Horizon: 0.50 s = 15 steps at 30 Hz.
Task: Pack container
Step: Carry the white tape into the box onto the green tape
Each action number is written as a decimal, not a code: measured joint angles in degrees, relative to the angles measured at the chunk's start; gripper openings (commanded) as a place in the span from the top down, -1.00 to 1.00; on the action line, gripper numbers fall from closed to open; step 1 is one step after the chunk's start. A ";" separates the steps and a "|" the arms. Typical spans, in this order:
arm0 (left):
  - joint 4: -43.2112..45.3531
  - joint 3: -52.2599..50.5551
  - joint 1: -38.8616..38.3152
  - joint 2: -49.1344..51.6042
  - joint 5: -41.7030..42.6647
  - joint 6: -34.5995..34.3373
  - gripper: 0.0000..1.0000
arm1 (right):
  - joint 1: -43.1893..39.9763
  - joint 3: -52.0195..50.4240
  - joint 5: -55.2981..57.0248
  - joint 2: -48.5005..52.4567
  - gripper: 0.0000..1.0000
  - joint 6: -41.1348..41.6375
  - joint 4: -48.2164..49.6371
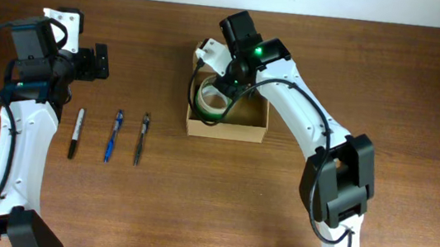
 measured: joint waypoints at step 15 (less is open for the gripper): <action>0.00 0.00 0.00 0.00 0.00 0.00 -0.99 | 0.00 0.00 -0.42 2.82 0.22 2.58 0.96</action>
